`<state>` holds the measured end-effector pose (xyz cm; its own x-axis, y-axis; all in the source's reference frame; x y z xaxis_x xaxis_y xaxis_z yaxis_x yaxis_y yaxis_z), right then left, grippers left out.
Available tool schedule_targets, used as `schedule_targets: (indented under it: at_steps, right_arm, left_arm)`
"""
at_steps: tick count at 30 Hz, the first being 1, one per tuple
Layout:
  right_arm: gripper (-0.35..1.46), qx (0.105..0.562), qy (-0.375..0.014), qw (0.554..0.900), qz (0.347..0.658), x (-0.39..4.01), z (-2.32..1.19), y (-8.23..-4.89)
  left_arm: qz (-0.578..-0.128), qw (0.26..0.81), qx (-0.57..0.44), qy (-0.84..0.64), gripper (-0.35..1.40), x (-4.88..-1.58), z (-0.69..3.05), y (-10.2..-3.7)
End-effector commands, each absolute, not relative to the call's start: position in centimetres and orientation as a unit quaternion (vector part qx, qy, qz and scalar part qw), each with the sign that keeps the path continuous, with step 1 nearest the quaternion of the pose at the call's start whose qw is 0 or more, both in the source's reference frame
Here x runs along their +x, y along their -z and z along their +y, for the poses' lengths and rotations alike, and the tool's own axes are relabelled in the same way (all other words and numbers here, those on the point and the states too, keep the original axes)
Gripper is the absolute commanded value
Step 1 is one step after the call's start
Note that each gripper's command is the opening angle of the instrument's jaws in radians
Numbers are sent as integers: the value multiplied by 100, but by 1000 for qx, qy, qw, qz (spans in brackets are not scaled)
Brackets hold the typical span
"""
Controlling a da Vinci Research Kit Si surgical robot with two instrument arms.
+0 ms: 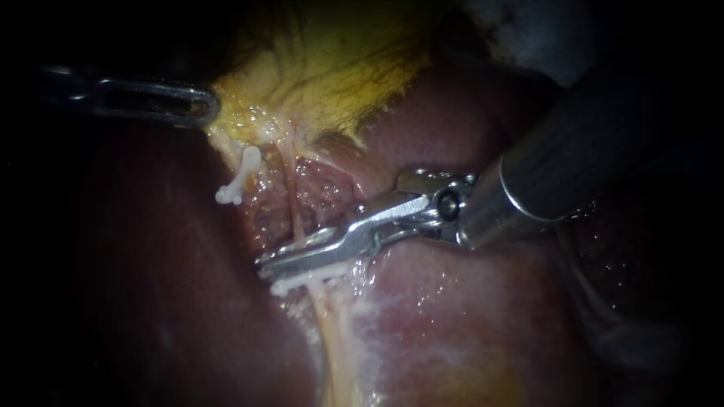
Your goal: Clipping second clip right tube
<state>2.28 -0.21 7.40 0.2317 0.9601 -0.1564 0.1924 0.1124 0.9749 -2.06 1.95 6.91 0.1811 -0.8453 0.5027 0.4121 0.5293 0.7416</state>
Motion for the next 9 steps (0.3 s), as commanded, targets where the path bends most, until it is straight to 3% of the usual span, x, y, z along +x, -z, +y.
schedule_targets:
  at_steps: [1, 9]
  right_arm:
    - [-35, 565, -352, 545, 510, 227, -21, -741]
    - [-35, 565, -352, 545, 510, 227, -21, -742]
  left_arm:
    - [-475, 734, 228, 428, -35, -206, 195, -691]
    - [-475, 734, 228, 428, -35, -206, 195, -691]
